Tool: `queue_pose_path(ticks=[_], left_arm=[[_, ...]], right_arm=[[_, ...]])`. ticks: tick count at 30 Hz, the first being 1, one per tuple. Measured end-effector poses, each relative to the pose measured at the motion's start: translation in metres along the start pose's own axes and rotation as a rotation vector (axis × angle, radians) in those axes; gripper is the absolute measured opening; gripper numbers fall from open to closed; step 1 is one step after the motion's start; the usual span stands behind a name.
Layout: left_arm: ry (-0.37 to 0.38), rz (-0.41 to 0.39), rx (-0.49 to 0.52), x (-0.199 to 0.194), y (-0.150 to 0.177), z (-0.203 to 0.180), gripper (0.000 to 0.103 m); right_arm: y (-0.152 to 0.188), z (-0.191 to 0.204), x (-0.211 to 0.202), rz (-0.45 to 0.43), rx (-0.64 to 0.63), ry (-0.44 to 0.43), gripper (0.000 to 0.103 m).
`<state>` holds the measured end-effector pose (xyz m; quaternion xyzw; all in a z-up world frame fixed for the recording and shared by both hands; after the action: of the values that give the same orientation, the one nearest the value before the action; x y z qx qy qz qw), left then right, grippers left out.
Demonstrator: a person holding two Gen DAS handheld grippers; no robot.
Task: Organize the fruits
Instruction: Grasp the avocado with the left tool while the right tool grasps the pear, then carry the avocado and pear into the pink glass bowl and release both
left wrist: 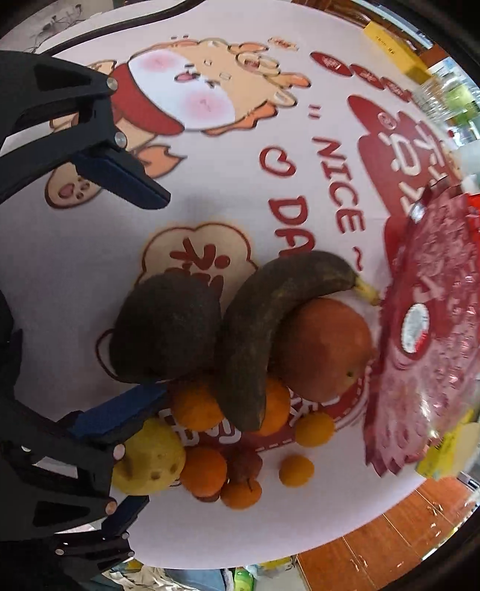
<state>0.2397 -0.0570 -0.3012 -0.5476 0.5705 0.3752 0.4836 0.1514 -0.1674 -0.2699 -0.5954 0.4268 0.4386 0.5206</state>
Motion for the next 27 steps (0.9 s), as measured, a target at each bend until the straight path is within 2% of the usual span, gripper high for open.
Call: queue_pose_path(ticks=[3,5,10,12,13,16,21,27], left_arm=[[0.017,0.014,-0.024,0.012,-0.002,-0.002,0.088],[0.022,0.018,-0.026,0.017,-0.004,-0.004,0.082],[0.034,0.007,-0.031,0.024,-0.010,-0.006,0.075],[0.069,0.009,-0.049,0.023,-0.010,-0.009,0.069],[0.092,0.008,-0.056,0.024,-0.011,-0.009,0.061],[0.115,-0.001,-0.072,0.024,-0.012,-0.008,0.061],[0.110,-0.008,-0.083,0.023,-0.011,-0.006,0.061],[0.109,-0.010,-0.099,0.010,0.014,0.004,0.060]], right_arm=[[0.001,-0.002,0.009,0.025,-0.004,-0.024,0.080],[0.000,-0.002,0.014,0.032,-0.006,-0.043,0.075],[-0.008,-0.001,0.019,0.008,-0.024,-0.061,0.074],[-0.010,0.000,0.021,-0.001,-0.030,-0.063,0.074],[-0.011,0.000,0.022,-0.003,-0.035,-0.061,0.074],[-0.012,-0.001,0.023,-0.005,-0.037,-0.046,0.069],[-0.010,-0.002,0.023,0.004,-0.034,-0.046,0.069],[0.001,-0.006,0.021,0.047,0.009,-0.035,0.068]])
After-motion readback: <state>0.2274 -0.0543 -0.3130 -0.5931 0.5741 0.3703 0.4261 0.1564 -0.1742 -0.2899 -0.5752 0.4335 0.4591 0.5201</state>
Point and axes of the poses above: each gripper's, at about its wrist camera, not at the fingertips, and x roughly the way its jaws point, z to its left, y to its underside, the point moved 10 cm from there along x, roughly the way its jaws point, and after that the axes turned 9 degrees about y, right-handed, at the moved point
